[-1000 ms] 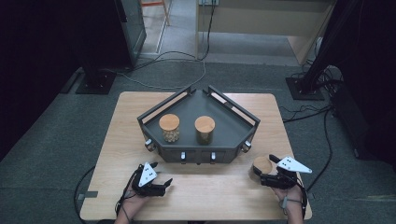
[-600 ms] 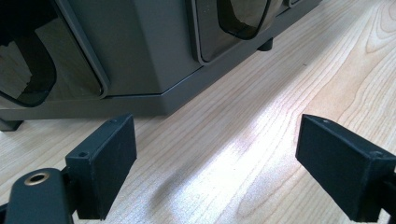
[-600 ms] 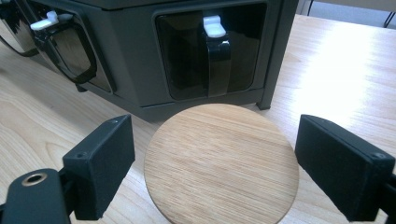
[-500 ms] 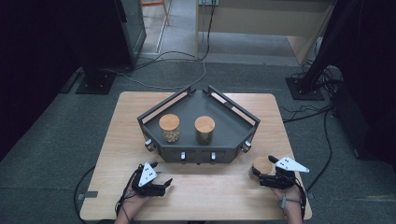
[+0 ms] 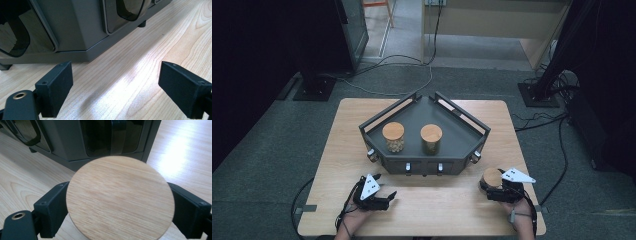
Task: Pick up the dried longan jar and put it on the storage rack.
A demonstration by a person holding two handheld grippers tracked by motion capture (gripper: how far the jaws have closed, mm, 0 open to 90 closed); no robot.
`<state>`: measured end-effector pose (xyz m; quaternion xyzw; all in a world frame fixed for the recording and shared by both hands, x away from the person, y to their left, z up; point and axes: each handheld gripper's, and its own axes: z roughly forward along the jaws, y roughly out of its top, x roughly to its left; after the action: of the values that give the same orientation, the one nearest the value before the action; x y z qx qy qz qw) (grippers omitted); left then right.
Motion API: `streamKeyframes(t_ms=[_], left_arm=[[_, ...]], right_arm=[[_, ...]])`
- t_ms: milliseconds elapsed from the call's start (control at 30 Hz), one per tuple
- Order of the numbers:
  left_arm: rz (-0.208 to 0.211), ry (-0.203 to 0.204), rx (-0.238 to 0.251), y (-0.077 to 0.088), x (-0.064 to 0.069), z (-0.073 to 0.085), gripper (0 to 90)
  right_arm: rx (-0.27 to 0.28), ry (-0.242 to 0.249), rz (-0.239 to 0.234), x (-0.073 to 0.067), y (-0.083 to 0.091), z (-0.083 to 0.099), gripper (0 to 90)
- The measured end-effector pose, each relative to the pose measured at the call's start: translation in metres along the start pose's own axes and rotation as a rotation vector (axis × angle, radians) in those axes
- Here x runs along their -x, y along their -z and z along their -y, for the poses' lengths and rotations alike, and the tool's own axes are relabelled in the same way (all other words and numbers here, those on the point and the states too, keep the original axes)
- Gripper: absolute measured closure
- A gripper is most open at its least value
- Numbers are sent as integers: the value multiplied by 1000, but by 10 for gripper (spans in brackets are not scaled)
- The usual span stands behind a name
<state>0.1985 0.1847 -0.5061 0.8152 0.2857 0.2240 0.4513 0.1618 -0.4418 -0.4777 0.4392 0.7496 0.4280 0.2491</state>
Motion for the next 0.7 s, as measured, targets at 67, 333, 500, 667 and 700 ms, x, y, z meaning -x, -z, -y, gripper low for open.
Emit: streamKeyframes(t_ms=[67, 333, 500, 667, 700], left_arm=[[0, 0, 0, 0, 0, 0, 123], [0, 0, -1, 0, 0, 0, 123], [-1, -1, -2, 0, 1, 0, 123], [-1, -4, -4, 0, 1, -1, 123], [-1, -4, -4, 0, 1, -1, 123]], right_arm=[[1, -4, 0, 0, 0, 0, 123], [-32, -7, 15, 0, -5, -1, 155], [-30, 7, 22, -2, -6, 0, 227], [-31, 12, 24, -4, -7, 0, 251], [-29, 5, 19, -3, -7, 1, 252]])
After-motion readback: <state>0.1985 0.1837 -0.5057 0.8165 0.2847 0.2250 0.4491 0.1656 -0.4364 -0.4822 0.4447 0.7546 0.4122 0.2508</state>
